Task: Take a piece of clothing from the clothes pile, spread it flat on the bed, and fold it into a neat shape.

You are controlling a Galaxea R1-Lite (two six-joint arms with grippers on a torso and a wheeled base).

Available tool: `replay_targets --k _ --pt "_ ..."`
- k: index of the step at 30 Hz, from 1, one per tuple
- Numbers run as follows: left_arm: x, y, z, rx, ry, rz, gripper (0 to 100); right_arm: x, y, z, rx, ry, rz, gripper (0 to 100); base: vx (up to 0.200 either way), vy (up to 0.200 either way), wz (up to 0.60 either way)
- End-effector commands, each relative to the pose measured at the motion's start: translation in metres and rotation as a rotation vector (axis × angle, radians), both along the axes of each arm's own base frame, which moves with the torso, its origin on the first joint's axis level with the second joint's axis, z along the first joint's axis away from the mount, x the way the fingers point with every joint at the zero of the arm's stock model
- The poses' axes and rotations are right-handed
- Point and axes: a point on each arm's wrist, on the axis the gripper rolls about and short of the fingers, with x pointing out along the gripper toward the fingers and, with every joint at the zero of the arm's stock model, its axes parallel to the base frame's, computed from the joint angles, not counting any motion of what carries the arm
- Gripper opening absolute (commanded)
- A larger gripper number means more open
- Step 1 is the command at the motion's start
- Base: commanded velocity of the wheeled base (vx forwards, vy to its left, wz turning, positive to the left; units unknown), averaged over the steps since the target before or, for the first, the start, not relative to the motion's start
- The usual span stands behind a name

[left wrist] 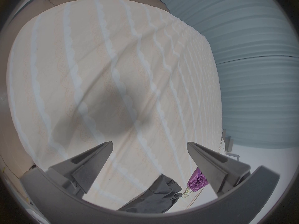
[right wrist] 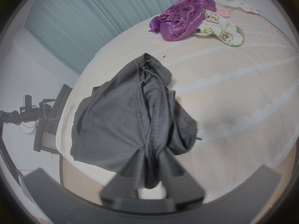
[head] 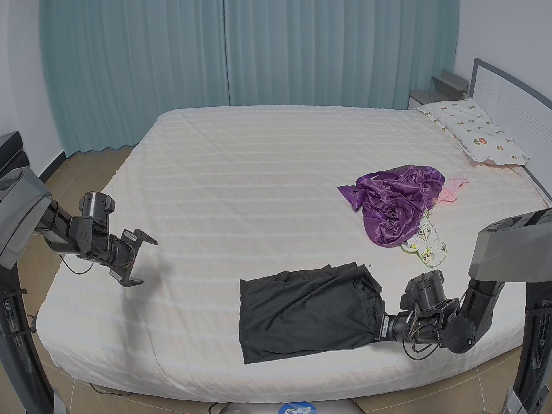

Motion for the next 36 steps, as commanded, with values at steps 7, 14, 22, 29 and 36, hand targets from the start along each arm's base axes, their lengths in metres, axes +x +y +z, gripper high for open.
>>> replay_targets --k 7,14,22,29,36 --pt "0.000 0.000 0.000 0.000 0.000 0.001 100 -0.005 -0.015 0.000 -0.012 0.014 -0.029 0 0.000 0.000 0.00" --pt "0.000 0.000 0.000 0.000 0.000 0.001 100 -0.003 -0.018 0.009 0.004 -0.055 -0.027 100 0.000 0.000 0.00" --pt "0.000 0.000 -0.001 -0.001 0.002 0.001 100 0.032 -0.018 0.044 0.136 -0.219 -0.074 100 0.000 0.000 0.00" --pt "0.000 0.000 0.000 0.000 0.000 0.001 100 0.076 -0.007 0.043 0.152 -0.237 -0.092 100 0.000 0.000 0.00" --pt "0.000 0.000 0.000 0.000 0.000 -0.001 100 0.118 0.015 0.026 0.171 -0.166 -0.108 100 0.000 0.000 0.00"
